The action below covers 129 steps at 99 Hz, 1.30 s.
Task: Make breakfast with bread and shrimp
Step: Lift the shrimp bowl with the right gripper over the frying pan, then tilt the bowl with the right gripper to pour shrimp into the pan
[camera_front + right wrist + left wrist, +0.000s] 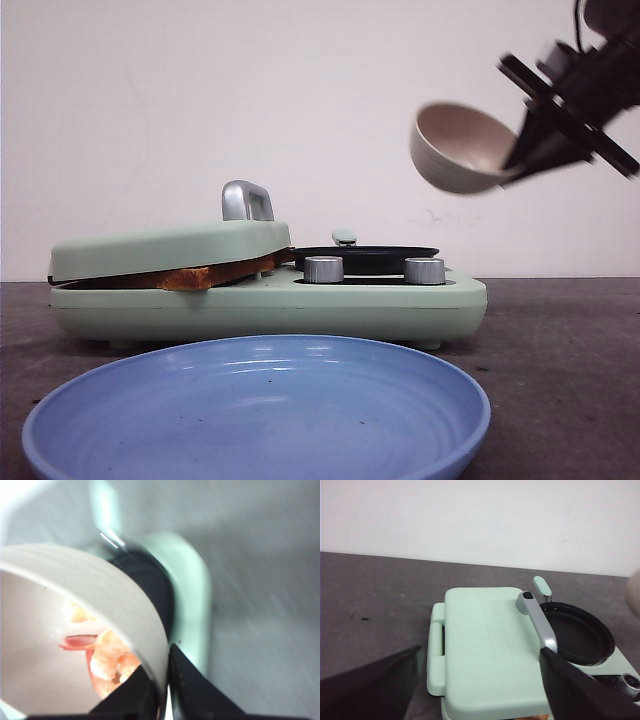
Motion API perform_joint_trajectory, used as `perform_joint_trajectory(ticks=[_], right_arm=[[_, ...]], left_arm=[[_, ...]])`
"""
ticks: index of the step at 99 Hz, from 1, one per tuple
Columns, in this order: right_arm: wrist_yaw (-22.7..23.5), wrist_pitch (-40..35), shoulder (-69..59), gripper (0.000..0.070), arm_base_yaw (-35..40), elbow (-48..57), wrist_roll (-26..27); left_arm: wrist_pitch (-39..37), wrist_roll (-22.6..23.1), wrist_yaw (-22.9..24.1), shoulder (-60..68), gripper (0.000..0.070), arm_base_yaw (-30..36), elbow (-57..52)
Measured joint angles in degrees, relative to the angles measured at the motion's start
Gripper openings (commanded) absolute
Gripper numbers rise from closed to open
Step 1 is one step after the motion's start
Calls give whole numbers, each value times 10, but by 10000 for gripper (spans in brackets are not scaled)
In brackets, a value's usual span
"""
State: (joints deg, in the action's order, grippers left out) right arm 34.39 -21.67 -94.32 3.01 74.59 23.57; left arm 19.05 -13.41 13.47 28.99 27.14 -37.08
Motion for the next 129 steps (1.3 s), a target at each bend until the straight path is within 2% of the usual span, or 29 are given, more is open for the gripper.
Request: perform_joint_trajectory(ticks=[28, 48, 61, 75, 106, 129], right_arm=[[-84, 122, -8, 7, 79, 4, 19], [-174, 186, -52, 7, 122, 4, -30], [-216, 236, -85, 8, 140, 4, -94], [-297, 304, -104, 8, 159, 4, -175], [-342, 513, -106, 8, 179, -16, -360], [-385, 587, -106, 7, 201, -24, -539]], left_arm=[[1, 0, 0, 11, 424, 0, 0], [10, 0, 0, 14, 424, 0, 0], [24, 0, 0, 14, 424, 0, 0], [44, 0, 0, 14, 424, 0, 0], [86, 0, 0, 14, 424, 0, 0], [90, 0, 0, 14, 424, 0, 0]])
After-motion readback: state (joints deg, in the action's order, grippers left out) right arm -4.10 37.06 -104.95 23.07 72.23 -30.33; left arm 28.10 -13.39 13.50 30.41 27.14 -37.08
